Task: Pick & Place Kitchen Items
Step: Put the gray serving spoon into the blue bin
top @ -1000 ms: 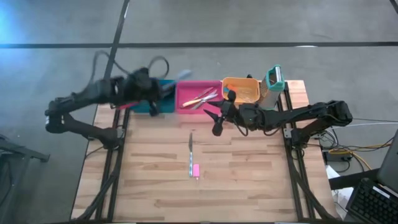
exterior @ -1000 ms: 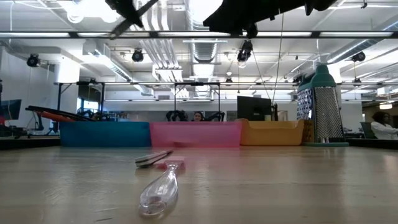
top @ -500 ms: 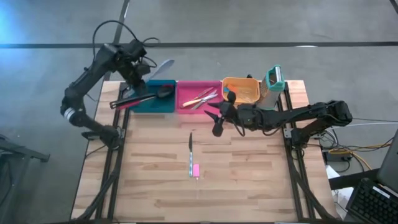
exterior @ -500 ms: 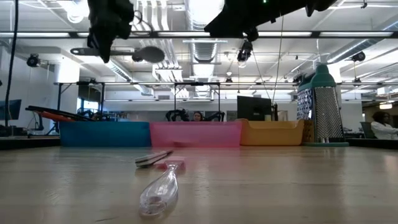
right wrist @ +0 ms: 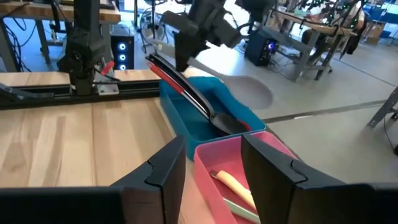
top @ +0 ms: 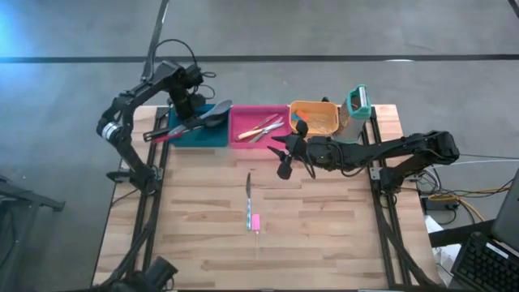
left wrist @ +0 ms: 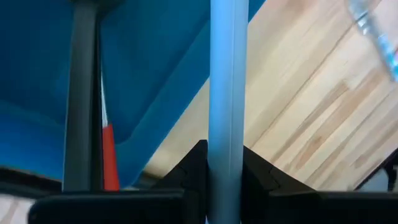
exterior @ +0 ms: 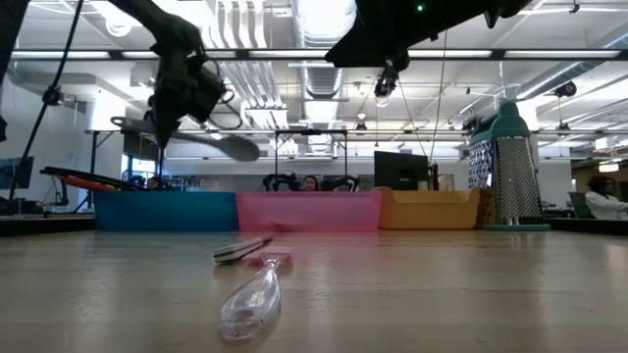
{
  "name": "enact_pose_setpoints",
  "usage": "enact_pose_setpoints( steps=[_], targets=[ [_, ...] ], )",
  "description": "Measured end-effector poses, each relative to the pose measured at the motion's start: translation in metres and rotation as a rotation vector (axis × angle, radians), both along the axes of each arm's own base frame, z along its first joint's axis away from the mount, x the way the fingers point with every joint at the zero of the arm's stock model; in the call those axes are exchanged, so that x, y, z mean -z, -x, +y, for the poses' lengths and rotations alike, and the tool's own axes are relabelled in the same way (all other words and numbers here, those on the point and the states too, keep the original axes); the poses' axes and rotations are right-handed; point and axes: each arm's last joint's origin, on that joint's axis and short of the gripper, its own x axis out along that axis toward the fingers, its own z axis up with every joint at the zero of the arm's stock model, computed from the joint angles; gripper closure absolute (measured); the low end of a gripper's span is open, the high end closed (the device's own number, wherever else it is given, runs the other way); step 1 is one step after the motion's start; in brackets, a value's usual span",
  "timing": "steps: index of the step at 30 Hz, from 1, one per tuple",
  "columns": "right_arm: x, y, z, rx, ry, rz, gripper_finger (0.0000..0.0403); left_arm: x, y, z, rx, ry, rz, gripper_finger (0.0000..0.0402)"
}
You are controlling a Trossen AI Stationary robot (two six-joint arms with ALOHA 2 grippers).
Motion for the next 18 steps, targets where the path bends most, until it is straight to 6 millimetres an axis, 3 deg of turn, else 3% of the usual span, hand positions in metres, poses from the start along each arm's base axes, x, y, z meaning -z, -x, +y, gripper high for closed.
enact_pose_setpoints(
  steps=[9, 18],
  targets=[
    [0.002, 0.001, -0.005, 0.016, 0.003, 0.007, 0.0254, 0.032, 0.04, 0.001, -0.016, 0.046, 0.19, 0.035],
    [0.002, 0.001, -0.008, 0.031, -0.017, -0.004, 0.0269, 0.055, 0.037, 0.01, 0.048, 0.124, 0.231, 0.035]
  ],
)
